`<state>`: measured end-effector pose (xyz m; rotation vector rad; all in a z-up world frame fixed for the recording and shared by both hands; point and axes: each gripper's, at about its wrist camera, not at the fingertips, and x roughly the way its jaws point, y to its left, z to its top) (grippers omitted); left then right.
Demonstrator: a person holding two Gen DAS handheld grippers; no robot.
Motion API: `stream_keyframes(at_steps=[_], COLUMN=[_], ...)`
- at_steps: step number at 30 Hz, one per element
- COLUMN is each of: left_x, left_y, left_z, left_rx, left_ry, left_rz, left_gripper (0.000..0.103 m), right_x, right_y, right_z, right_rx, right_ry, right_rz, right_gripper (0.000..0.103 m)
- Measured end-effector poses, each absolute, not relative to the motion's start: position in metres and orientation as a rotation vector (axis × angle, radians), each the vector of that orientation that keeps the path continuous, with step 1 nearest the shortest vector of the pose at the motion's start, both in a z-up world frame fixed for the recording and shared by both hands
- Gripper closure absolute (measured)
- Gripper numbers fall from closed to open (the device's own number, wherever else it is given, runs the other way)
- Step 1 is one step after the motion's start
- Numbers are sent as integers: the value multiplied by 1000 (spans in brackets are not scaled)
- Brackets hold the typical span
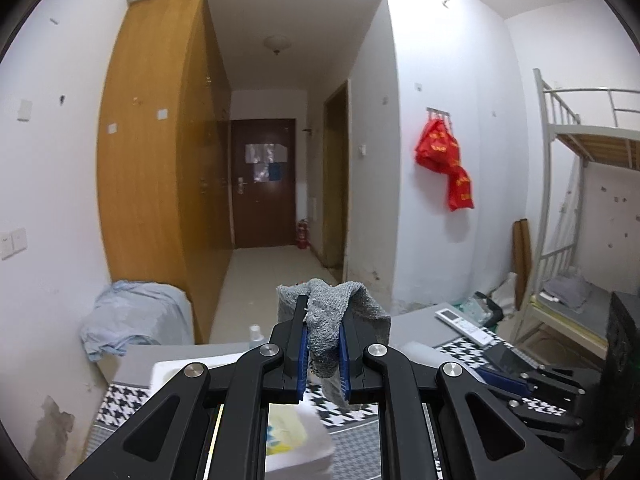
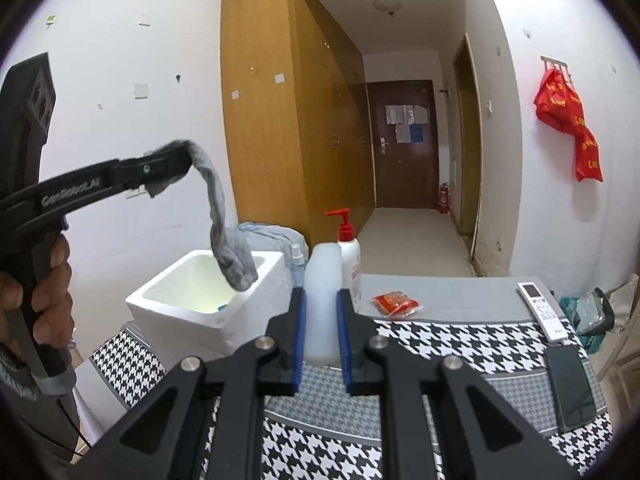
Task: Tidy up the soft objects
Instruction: 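Carry the sock over the foam box with the left gripper while the right carries the stick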
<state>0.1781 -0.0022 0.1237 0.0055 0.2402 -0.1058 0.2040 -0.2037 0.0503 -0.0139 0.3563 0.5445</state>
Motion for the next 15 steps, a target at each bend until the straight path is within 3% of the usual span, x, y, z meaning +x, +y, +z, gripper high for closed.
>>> stream_keyframes(at_steps=[15], left_x=[180], left_y=[34], left_z=[120], left_rx=[-5], left_ry=[259], left_rz=[50], left_gripper=[90], right_x=[206], right_y=[-173], right_z=[53], right_rx=[-30], right_ry=[352], right_rz=[634], right_gripper=[85])
